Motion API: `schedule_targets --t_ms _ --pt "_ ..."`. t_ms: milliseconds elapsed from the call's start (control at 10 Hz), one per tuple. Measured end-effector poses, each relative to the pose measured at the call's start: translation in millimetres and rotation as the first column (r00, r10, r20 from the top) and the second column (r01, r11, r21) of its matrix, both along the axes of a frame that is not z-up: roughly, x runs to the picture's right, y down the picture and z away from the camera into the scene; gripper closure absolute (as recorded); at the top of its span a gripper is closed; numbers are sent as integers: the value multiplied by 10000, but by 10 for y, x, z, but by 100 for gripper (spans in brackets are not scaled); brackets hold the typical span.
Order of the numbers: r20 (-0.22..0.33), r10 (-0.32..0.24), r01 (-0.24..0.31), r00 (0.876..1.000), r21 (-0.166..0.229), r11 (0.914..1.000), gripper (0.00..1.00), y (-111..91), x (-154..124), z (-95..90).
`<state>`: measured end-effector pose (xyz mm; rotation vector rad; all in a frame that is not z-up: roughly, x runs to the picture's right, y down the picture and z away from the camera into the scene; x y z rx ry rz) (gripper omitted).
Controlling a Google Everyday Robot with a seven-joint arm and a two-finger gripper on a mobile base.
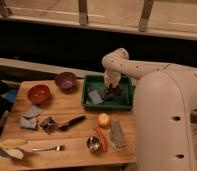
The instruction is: Place grapes in tray
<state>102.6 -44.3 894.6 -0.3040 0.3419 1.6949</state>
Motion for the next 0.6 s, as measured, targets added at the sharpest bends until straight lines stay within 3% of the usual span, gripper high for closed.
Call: schedule_targets --t_ms 300,600 --pt "179 -174 164 9997 528 9985 100 -308 -64 -56" --pt "1312 165 -233 9912 508 9984 100 -378 -92 -201"
